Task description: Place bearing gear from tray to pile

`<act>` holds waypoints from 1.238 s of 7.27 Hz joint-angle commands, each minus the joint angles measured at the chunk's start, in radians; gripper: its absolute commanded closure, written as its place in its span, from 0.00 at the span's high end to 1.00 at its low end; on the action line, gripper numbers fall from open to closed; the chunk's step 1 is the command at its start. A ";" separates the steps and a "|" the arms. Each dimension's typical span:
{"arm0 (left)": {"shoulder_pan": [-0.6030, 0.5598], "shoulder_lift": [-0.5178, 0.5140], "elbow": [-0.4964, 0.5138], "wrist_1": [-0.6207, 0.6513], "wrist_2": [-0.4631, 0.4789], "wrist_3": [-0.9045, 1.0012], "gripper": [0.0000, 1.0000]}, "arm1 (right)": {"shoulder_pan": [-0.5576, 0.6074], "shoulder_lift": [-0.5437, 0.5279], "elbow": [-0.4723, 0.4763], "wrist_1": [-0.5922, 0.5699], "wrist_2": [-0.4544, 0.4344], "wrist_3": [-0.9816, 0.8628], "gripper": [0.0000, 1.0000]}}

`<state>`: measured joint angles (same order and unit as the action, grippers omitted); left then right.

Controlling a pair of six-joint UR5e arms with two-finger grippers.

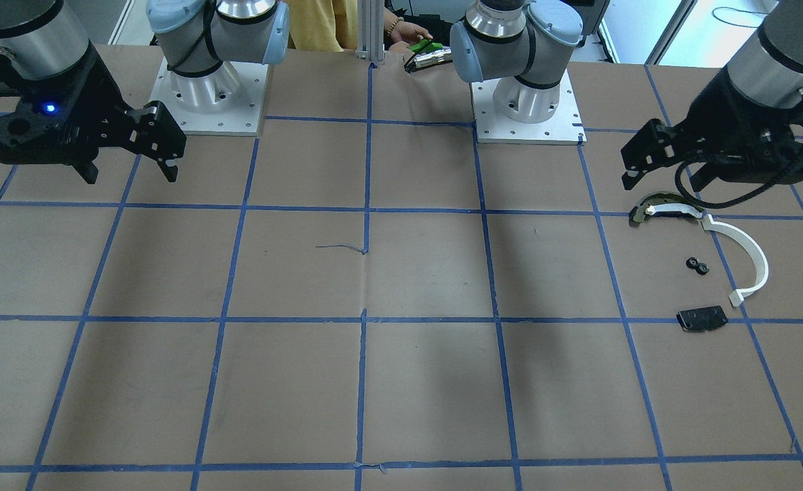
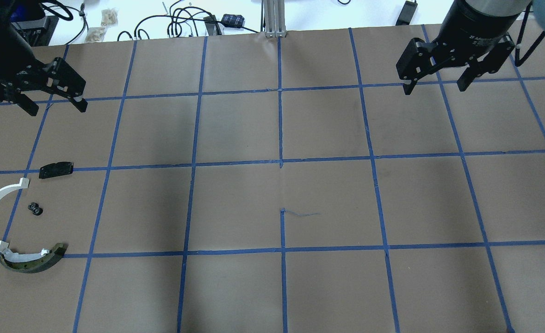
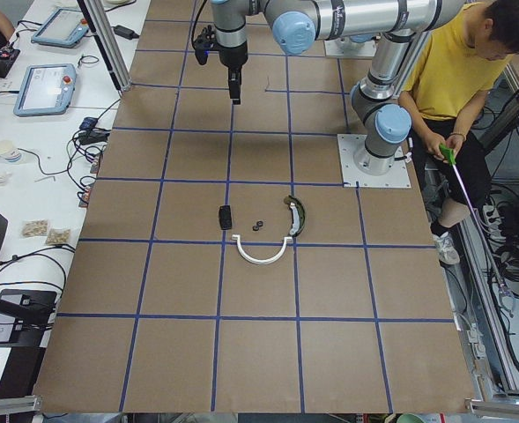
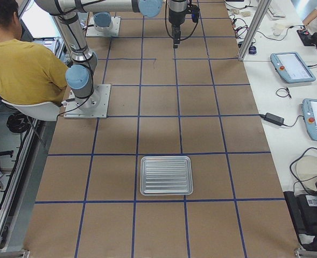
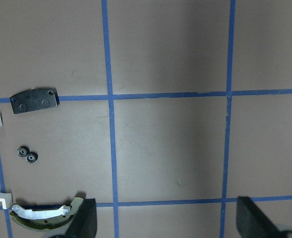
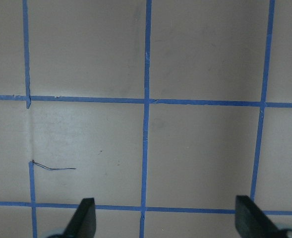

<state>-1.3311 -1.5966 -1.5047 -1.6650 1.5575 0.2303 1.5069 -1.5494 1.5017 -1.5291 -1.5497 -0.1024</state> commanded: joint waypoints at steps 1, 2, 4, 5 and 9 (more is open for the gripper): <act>-0.117 -0.016 -0.025 0.049 -0.002 -0.058 1.00 | -0.001 0.000 0.002 0.001 0.000 0.000 1.00; -0.150 0.003 -0.057 0.053 0.004 -0.090 1.00 | -0.001 0.000 0.002 0.000 0.000 0.000 1.00; -0.180 -0.005 -0.063 0.053 0.009 -0.158 1.00 | -0.001 0.000 0.002 0.001 0.000 0.000 1.00; -0.183 0.015 -0.051 0.051 0.018 -0.157 1.00 | -0.001 0.000 0.002 0.001 0.000 0.000 1.00; -0.184 0.021 -0.049 0.038 0.022 -0.157 1.00 | -0.001 0.000 0.002 0.001 0.000 0.000 1.00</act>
<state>-1.5153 -1.5753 -1.5551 -1.6254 1.5785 0.0738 1.5064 -1.5493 1.5033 -1.5278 -1.5493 -0.1028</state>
